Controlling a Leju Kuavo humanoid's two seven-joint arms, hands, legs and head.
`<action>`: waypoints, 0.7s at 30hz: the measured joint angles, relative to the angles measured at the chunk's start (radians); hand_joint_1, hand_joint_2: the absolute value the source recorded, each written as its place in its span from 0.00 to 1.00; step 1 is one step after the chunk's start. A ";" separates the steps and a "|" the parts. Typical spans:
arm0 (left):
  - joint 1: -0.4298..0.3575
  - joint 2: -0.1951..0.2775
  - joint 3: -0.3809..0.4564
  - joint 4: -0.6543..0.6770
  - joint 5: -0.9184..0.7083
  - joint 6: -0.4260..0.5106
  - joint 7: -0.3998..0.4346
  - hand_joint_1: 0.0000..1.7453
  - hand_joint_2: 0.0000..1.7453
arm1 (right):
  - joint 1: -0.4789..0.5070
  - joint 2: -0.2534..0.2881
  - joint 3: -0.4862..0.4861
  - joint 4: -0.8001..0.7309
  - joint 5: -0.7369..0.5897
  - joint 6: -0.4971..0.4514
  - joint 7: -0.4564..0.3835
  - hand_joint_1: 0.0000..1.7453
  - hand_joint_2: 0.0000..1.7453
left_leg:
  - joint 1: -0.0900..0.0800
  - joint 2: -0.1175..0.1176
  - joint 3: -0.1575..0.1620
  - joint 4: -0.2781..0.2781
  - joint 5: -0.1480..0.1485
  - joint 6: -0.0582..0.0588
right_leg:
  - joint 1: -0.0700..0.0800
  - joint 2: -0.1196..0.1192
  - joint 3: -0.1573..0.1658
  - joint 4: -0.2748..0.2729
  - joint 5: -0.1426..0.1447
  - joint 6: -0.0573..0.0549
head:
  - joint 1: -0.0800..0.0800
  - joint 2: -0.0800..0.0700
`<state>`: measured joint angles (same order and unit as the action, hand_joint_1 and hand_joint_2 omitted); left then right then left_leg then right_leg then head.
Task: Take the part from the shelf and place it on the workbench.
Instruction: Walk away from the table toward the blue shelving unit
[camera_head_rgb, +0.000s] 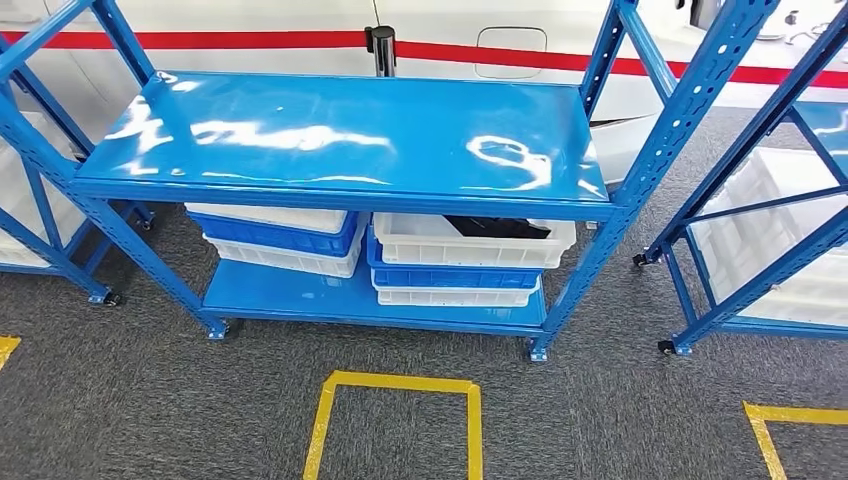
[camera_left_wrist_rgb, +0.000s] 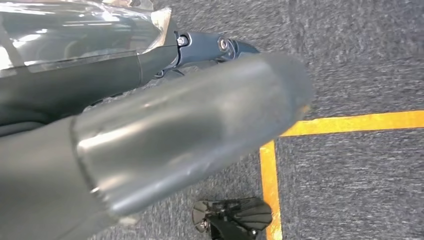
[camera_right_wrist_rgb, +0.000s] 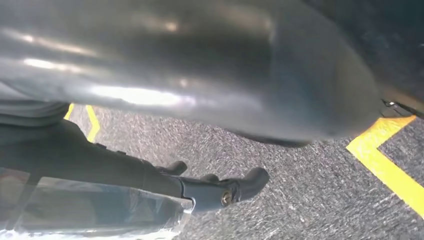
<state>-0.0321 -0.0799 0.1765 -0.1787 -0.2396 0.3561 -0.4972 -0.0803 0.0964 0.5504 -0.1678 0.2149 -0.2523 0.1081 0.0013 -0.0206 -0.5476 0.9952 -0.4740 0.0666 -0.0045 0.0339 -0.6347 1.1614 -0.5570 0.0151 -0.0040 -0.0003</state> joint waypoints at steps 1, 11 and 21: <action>0.001 0.000 0.000 0.000 0.000 0.001 0.003 0.00 0.00 | -0.001 -0.001 0.000 0.000 0.001 0.001 -0.002 0.00 0.00 | 0.000 0.009 0.000 0.000 0.000 0.000 | -0.002 -0.010 -0.030 0.059 -0.024 0.000 | 0.001 0.000; 0.001 0.000 0.002 0.000 0.000 -0.018 0.020 0.00 0.50 | 0.007 -0.010 0.001 0.000 -0.007 0.001 -0.017 0.00 0.00 | -0.006 0.034 0.007 0.014 -0.021 -0.016 | -0.019 -0.034 0.087 -0.154 0.069 0.025 | 0.000 0.000; 0.001 -0.001 0.002 0.000 -0.002 -0.045 0.019 0.00 1.00 | 0.015 -0.012 -0.003 0.000 -0.024 -0.013 -0.037 0.00 1.00 | 0.003 0.033 0.010 0.010 -0.019 -0.030 | -0.008 -0.033 0.087 -0.153 0.067 0.016 | 0.000 0.000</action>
<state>-0.0312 -0.0813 0.1781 -0.1785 -0.2411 0.3113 -0.4781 -0.0650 0.0840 0.5478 -0.1678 0.1906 -0.2650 0.0715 0.0044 0.0129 -0.5380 1.0054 -0.4931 0.0361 -0.0129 0.0005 -0.5472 1.0084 -0.4895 0.0313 -0.0040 -0.0002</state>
